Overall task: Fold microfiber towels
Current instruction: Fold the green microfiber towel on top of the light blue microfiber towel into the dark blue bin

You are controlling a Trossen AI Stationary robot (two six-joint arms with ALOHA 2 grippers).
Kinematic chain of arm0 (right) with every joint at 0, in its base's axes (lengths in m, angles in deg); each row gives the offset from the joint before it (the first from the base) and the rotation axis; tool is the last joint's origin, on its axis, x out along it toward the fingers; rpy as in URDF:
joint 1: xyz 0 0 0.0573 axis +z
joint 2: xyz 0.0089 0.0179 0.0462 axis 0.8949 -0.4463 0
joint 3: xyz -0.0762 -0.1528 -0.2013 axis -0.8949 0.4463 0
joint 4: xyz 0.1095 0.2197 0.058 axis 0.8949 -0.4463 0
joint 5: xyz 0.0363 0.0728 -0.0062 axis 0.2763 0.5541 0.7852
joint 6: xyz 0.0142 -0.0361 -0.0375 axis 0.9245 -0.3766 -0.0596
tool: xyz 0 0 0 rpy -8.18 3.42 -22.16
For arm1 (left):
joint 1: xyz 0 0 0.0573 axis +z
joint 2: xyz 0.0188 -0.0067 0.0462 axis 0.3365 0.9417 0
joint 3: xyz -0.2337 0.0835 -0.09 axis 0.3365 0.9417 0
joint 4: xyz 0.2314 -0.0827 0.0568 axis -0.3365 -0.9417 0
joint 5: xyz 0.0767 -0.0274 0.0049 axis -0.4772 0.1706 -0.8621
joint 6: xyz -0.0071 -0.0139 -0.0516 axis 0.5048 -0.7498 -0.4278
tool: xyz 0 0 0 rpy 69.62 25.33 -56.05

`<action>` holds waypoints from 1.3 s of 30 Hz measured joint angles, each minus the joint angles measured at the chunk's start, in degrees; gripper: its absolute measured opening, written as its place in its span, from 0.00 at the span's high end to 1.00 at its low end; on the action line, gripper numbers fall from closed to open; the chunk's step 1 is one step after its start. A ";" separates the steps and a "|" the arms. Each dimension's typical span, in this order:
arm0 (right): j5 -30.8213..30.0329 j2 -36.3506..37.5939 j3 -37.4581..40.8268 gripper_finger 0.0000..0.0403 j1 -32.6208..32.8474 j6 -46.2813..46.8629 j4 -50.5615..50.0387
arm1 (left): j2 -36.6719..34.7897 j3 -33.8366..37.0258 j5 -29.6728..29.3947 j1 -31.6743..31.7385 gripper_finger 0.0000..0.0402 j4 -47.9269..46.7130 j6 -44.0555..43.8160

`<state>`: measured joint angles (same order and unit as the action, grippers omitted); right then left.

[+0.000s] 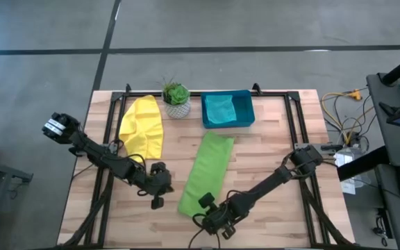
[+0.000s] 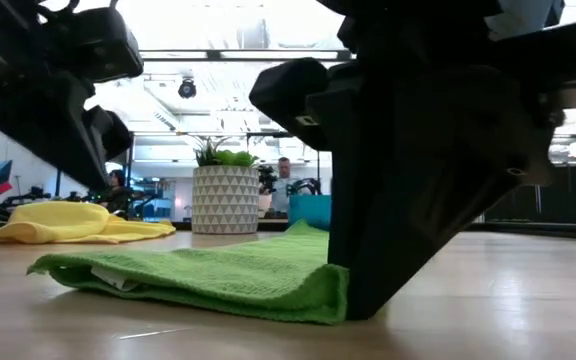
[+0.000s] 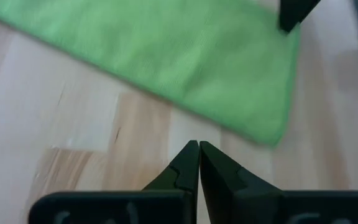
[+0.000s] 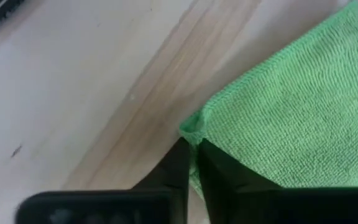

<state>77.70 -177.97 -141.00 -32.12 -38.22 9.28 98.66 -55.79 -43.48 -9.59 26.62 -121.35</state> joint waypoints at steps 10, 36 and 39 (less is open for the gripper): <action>1.82 2.54 0.39 0.98 2.57 3.33 -1.93 | 5.23 0.03 -3.52 4.40 1.00 24.91 7.01; -1.84 12.83 0.37 0.98 7.49 19.48 -7.93 | 31.80 -5.22 10.77 10.27 1.00 38.20 0.67; -2.32 14.65 0.74 0.98 6.20 20.90 -8.84 | 31.82 -5.26 11.09 10.27 1.00 38.06 1.34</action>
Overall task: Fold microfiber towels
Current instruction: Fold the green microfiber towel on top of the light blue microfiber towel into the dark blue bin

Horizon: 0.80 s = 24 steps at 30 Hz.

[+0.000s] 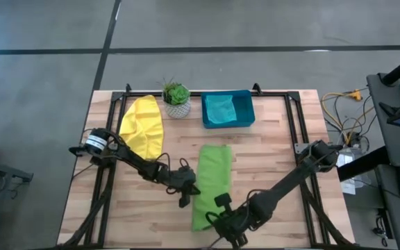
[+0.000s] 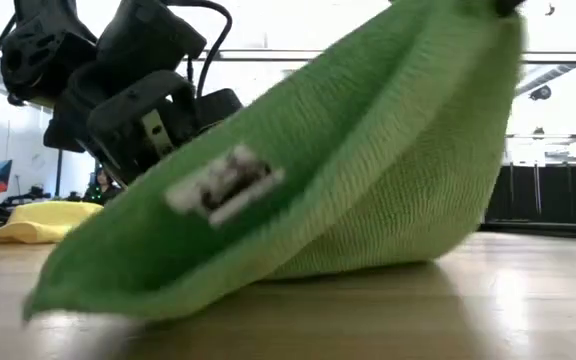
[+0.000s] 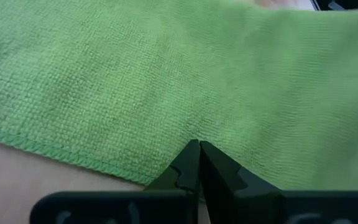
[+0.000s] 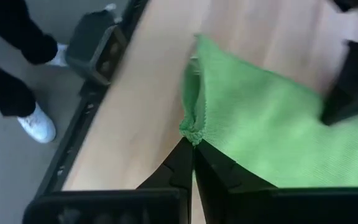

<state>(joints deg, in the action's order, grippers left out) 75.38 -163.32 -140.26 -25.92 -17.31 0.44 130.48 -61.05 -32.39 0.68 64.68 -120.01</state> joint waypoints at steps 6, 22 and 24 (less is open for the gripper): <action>-0.01 3.82 2.05 0.98 -3.69 0.47 -0.14 | 0.04 -0.01 4.11 -0.04 1.00 -0.34 2.00; 3.89 6.90 10.74 0.98 -11.82 -3.72 0.25 | -5.01 0.71 -1.68 0.02 1.00 -2.55 4.29; 4.63 7.96 12.44 0.98 -12.66 -5.04 0.77 | -7.69 0.58 -5.63 0.65 1.00 -3.59 6.29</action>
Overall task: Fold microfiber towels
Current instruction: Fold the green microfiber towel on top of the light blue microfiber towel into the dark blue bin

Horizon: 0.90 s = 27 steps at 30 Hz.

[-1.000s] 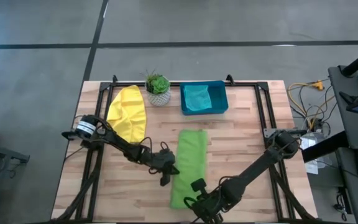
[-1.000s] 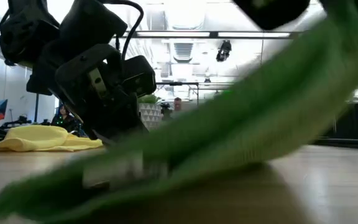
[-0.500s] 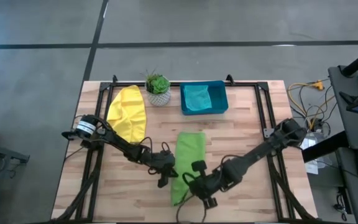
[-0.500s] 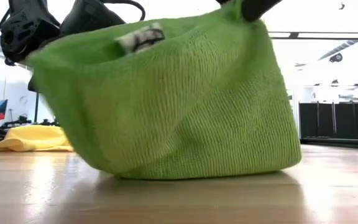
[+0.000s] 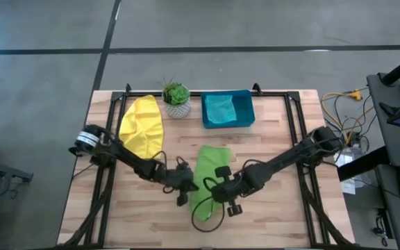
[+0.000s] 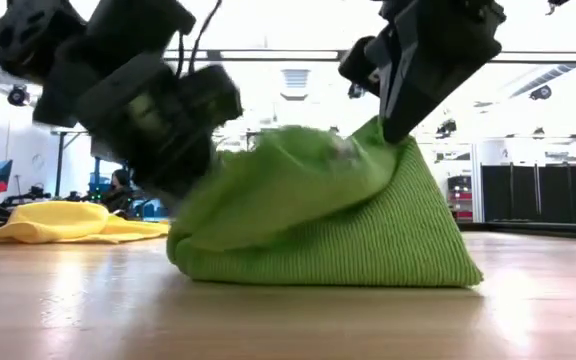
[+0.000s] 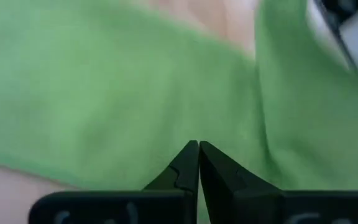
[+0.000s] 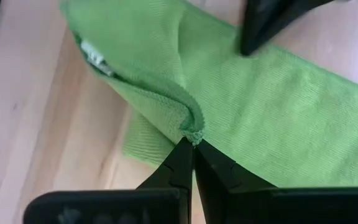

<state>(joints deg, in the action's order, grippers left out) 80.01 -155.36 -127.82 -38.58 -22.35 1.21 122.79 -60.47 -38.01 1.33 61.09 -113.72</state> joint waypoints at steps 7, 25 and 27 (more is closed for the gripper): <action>1.88 6.85 8.36 0.98 -2.63 -1.59 5.44 | -3.80 -0.30 -7.73 4.10 1.00 -0.05 -0.02; 6.62 16.61 20.60 0.98 -13.90 -4.47 12.37 | 6.86 -6.30 0.94 7.81 1.00 -2.56 -3.08; 6.80 16.11 20.75 0.98 -15.50 -5.36 12.06 | 6.86 -6.46 0.97 7.85 1.00 -2.61 -3.04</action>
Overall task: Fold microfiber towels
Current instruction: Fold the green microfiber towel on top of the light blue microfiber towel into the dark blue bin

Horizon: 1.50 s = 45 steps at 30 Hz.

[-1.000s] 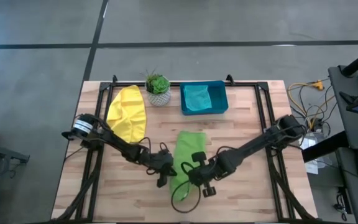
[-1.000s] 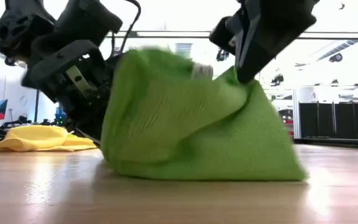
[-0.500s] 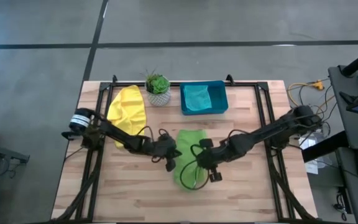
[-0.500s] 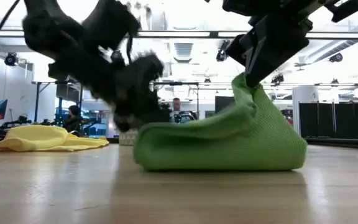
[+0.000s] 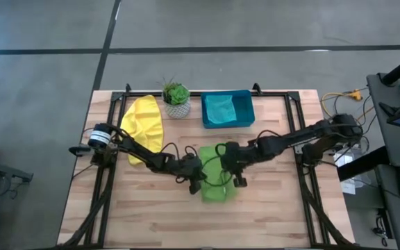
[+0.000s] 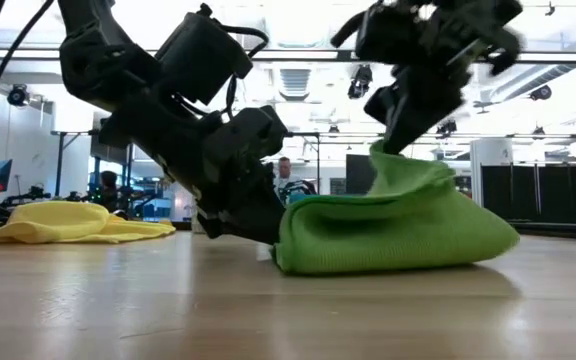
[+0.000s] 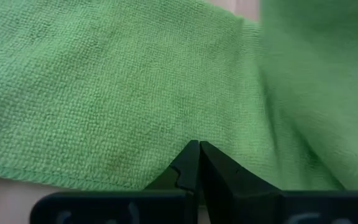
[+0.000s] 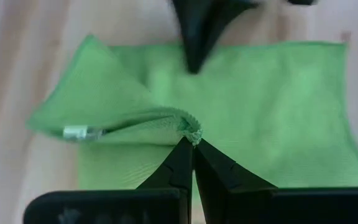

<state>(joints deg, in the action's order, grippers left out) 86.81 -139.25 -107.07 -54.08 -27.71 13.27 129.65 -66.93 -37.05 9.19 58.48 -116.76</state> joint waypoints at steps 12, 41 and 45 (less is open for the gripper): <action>2.66 -0.47 3.00 0.98 -8.92 -6.89 1.18 | 0.00 0.17 0.00 0.00 1.00 0.13 -0.07; 3.63 -7.90 3.28 0.98 -18.45 -13.35 5.76 | -0.11 0.23 0.22 0.04 1.00 0.12 -1.64; 3.43 -7.90 3.17 0.98 -19.93 -13.37 6.69 | -0.11 0.23 0.26 0.07 1.00 0.12 -1.64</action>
<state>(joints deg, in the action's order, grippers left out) 90.24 -147.15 -103.91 -74.01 -41.08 19.96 129.54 -66.70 -36.79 9.25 58.59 -118.40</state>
